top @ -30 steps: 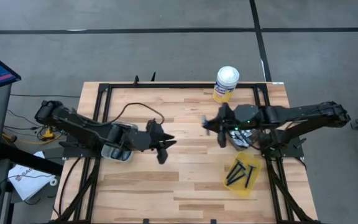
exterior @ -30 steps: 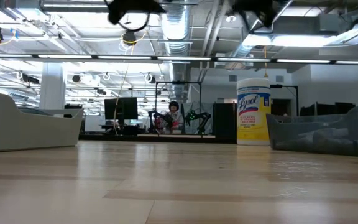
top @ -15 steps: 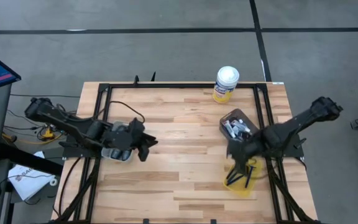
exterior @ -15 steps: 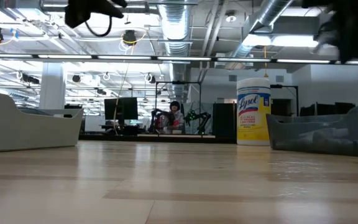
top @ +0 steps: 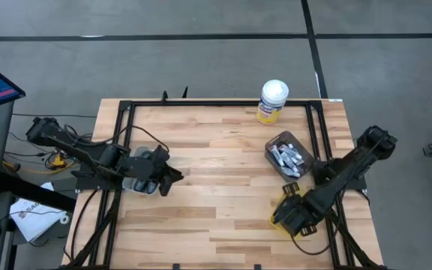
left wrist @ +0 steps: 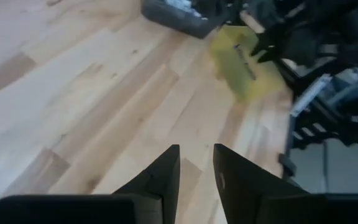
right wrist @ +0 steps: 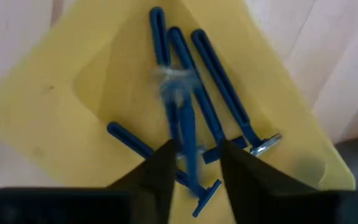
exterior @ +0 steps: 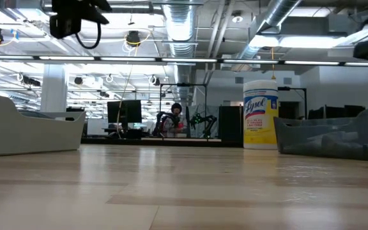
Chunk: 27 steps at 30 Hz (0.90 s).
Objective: Pick & Place Travel size toiletries
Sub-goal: Return to Home Position
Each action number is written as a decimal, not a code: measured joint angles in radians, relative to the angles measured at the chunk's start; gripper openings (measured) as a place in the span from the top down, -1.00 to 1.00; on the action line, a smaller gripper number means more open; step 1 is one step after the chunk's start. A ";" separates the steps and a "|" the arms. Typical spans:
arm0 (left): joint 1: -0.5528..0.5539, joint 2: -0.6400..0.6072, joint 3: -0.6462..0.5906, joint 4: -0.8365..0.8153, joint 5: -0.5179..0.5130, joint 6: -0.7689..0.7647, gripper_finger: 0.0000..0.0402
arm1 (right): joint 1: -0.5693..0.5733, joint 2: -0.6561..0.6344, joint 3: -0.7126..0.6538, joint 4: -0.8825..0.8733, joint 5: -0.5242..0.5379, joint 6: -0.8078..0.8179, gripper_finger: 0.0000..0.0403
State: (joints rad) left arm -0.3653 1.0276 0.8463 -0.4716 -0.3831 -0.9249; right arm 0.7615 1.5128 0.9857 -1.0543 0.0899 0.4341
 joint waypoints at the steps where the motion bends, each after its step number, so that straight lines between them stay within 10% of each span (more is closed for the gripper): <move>1: 0.000 -0.011 0.000 0.003 0.012 0.000 0.54 | 0.000 0.004 0.001 -0.003 -0.008 0.000 0.38; 10: 0.018 -0.270 0.000 0.133 0.037 0.102 0.54 | -0.035 -0.186 0.001 -0.006 -0.012 0.034 -0.34; 17: 0.010 -0.567 0.002 0.230 0.216 0.400 0.54 | -0.133 -0.620 0.002 0.065 0.269 0.153 -0.39; 27: 0.010 -0.824 0.002 0.240 0.214 0.507 0.54 | -0.266 -1.129 -0.001 0.086 0.555 0.424 -0.40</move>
State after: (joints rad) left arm -0.3550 0.2034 0.8482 -0.2312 -0.1690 -0.4176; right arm 0.4956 0.3835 0.9844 -0.9681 0.6449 0.8586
